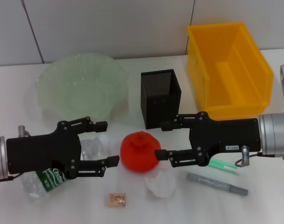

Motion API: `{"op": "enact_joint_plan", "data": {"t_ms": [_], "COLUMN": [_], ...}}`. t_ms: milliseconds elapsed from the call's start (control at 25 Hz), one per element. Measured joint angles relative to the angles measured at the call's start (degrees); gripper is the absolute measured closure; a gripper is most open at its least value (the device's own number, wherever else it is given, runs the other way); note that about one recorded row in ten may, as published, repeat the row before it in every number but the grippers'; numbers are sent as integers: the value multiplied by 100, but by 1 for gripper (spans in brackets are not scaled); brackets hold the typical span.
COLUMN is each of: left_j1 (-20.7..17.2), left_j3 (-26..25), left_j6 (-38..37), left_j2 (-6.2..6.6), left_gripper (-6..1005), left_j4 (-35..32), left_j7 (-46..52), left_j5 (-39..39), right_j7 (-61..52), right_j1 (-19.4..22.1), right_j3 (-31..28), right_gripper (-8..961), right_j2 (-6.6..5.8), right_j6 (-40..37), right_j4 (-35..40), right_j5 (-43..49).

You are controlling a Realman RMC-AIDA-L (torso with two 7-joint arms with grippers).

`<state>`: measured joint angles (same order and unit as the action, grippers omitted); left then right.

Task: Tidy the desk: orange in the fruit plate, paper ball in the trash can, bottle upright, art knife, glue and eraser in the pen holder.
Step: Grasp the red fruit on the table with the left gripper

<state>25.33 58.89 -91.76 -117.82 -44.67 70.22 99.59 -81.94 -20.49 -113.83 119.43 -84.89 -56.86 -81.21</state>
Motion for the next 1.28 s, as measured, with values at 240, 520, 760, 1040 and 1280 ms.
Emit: {"op": "enact_joint_plan", "data": {"t_ms": [240,520,760,1040,1280], "left_j1": [-29,-28,-21,-21,-26], "left_j3": [0,53,53,38,54], "left_j6": [-9,12,14,47,216], "left_j2": [-6,-19,-21,-31,-37], "left_gripper": [133,134,134,135,135], "left_j4": [54,63,64,64,64], "left_j7": [-27,-27,-27,-25,18], "left_j5": [0,-1,-1,-1,-1], "right_j7": [42,326,404,407,407], "right_j1": [46,74,85,90,180], "right_j3": [2,-43,-50,-57,-126], "right_gripper": [216,216,216,216,216], "right_j2": [3,5,-4,-8,-21], "right_j6": [-10,2,-3,-11,-11], "right_j4": [22,356,433,423,347], "right_j5": [0,-101,-151,-157,-159]}}
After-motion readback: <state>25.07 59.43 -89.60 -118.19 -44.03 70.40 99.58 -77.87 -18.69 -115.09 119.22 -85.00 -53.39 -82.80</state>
